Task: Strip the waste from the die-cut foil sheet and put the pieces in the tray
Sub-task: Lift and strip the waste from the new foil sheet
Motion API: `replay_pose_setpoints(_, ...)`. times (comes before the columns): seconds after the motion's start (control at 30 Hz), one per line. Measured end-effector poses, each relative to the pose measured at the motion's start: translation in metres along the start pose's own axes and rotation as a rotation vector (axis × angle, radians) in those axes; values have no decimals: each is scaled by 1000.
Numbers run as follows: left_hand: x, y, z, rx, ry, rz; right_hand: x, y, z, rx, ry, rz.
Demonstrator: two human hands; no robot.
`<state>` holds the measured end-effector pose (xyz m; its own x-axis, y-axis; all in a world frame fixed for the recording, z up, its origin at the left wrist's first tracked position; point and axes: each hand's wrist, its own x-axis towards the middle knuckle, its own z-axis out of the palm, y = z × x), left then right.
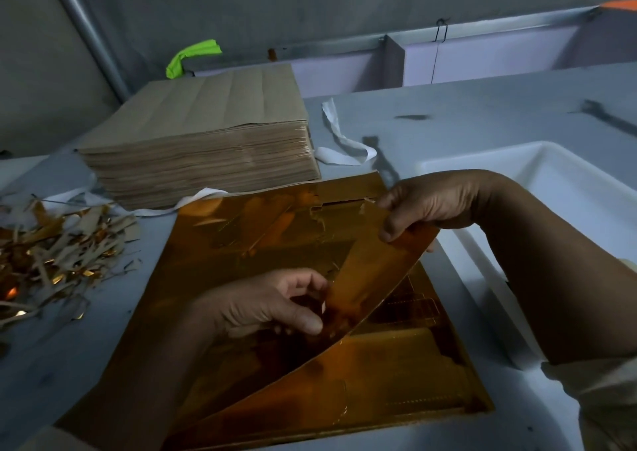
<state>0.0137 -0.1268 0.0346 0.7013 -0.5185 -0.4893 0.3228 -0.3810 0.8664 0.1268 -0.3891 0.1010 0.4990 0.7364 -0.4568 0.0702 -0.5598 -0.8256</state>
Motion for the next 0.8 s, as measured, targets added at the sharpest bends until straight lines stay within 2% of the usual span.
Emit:
replay_pose_setpoints(0.1, 3, -8, 0, -38, -7, 16, -2, 0, -2, 21, 25, -39)
replay_pose_setpoints(0.3, 9, -8, 1, 31, -35, 7, -1, -3, 1, 13, 0, -78)
replay_pose_setpoints(0.8, 11, -8, 5, 6, -13, -6, -2, -1, -2, -24, 65, -81)
